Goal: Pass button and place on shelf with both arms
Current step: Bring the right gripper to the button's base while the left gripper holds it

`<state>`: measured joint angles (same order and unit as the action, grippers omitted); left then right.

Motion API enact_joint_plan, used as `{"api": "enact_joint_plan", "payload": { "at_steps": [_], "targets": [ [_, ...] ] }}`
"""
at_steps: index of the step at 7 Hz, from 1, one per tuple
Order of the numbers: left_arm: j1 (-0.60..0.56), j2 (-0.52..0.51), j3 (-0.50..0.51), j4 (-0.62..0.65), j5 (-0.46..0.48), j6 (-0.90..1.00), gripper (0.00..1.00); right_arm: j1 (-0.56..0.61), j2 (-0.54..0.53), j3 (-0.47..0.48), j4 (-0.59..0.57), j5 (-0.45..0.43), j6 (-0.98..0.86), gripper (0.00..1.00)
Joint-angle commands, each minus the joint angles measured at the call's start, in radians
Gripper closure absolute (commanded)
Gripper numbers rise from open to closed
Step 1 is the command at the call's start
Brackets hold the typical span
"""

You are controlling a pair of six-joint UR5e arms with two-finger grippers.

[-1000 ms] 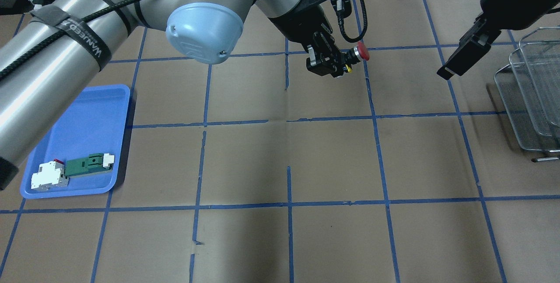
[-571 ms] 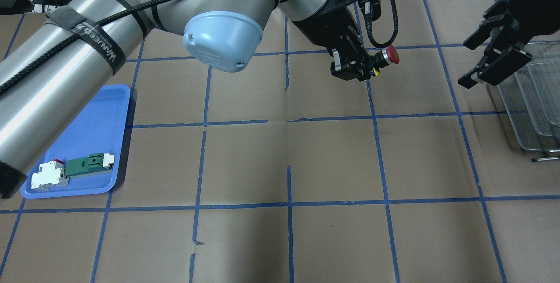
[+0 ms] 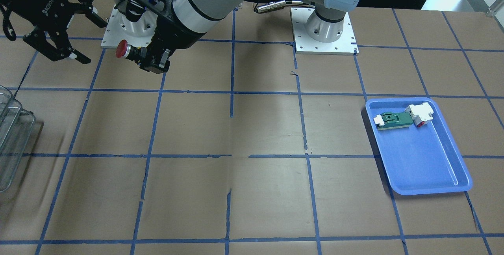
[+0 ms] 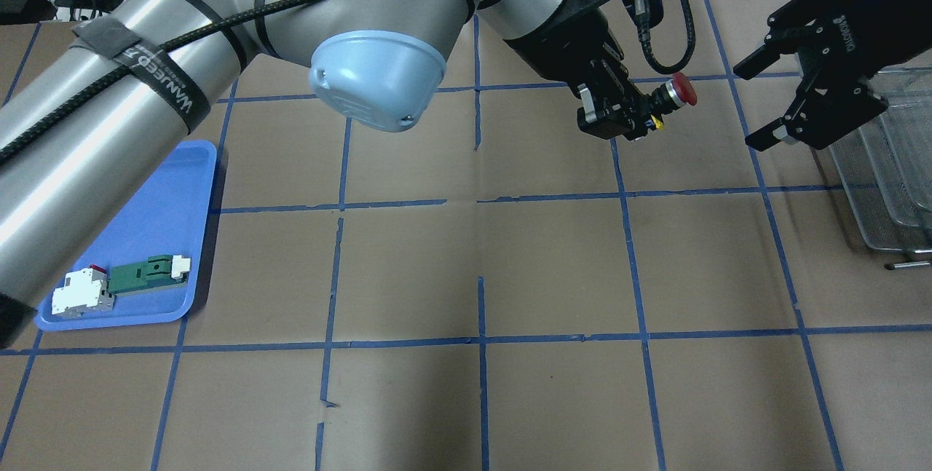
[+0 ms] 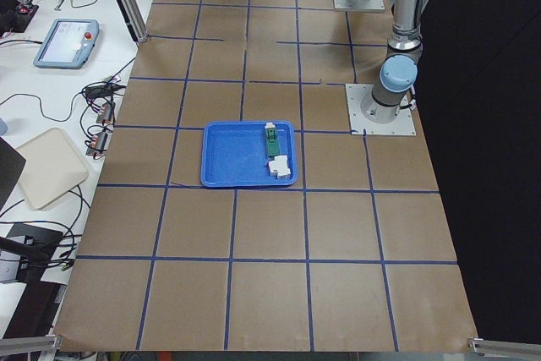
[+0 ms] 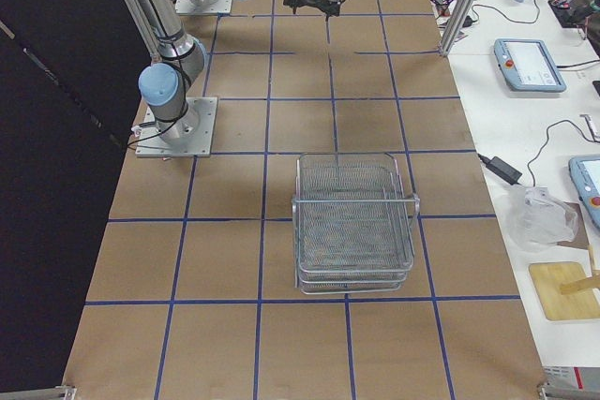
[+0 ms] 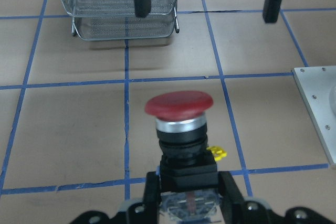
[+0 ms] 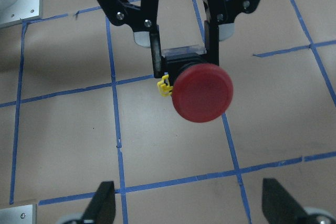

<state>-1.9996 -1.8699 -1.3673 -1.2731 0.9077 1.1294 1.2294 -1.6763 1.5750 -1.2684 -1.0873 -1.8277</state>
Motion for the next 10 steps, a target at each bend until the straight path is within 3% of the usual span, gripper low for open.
{"api": "enact_joint_plan", "payload": {
  "at_steps": [1,3,10],
  "targets": [
    [-0.004,0.005,0.004,0.0,-0.006,-0.002,1.0,-0.001,-0.007,-0.006,0.032,0.05,-0.117,0.03],
    [-0.016,0.026,0.002,-0.018,0.01,-0.023,1.0,0.005,0.0,-0.027,0.052,0.11,-0.099,0.03],
    [-0.044,0.067,-0.006,0.0,0.005,-0.066,1.0,0.047,-0.01,-0.021,0.078,0.121,-0.024,0.02]
  ]
}}
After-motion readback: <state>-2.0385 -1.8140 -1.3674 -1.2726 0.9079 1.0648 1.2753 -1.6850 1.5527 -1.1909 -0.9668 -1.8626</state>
